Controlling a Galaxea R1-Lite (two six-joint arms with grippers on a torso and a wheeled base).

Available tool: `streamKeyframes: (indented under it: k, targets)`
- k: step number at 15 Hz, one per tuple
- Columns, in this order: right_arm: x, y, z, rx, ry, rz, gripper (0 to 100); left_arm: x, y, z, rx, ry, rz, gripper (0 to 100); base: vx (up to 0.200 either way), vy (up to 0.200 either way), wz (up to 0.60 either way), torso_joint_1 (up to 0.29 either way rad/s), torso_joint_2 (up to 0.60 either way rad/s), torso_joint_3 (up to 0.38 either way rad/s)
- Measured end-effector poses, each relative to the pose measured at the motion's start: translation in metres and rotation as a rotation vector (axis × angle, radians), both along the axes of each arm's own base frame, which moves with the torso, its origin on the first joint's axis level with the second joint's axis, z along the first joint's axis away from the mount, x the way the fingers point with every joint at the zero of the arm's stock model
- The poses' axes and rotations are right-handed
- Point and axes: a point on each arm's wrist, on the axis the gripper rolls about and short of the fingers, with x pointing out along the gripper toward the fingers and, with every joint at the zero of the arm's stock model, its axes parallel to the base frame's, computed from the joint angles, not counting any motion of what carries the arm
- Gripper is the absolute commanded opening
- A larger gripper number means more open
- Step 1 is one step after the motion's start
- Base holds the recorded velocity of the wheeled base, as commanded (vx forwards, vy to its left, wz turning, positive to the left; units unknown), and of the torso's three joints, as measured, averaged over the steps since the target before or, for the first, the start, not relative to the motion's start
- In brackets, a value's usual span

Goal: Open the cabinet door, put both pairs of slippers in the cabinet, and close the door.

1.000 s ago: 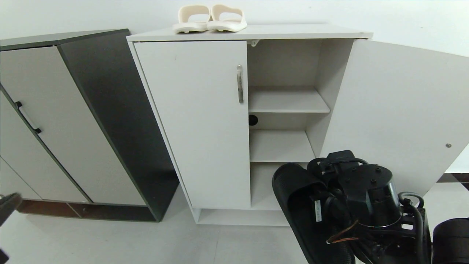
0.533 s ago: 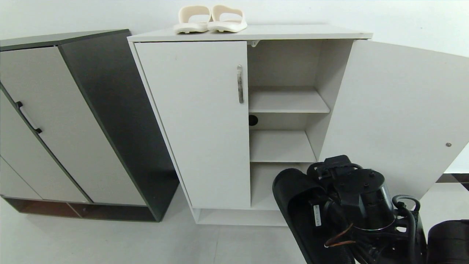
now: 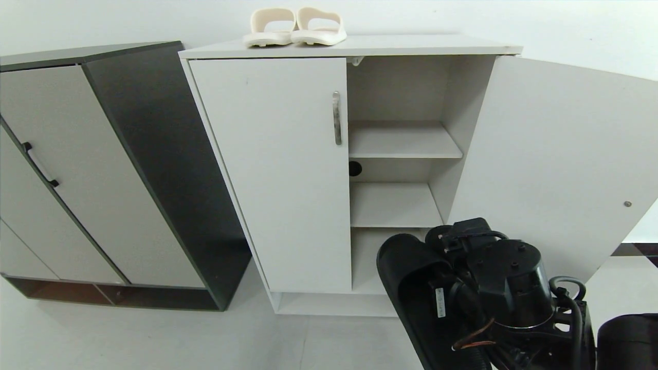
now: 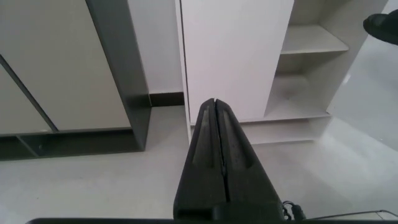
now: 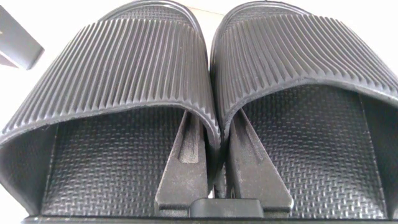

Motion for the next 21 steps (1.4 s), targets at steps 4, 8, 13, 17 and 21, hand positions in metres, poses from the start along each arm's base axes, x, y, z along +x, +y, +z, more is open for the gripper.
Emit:
streamKeyframes:
  k: [4,8,13,17,21]
  targets:
    - [0.004,0.012,-0.001,0.048,-0.039,0.016,0,0.000,0.000,0.000,0.014,-0.005,-0.001,0,0.000,0.000,0.00,0.000,0.00,0.000]
    - [0.018,0.027,-0.021,0.069,-0.046,0.020,0,0.000,0.000,0.000,0.011,-0.005,-0.001,0,0.000,-0.150,0.00,0.001,0.00,0.004]
    - [0.029,0.040,-0.041,0.070,-0.016,0.007,0,0.000,0.000,0.000,0.003,-0.005,0.000,0,0.000,-0.120,0.00,0.000,0.00,0.001]
    - [0.036,0.055,-0.052,0.105,-0.007,0.008,0,0.000,0.000,0.000,-0.005,-0.004,0.004,0,0.000,0.000,0.00,0.000,0.00,0.000]
    - [0.039,0.061,-0.061,0.091,0.002,0.009,0,0.000,0.000,0.000,-0.005,-0.004,0.003,0,0.000,0.000,0.00,0.000,0.00,0.000]
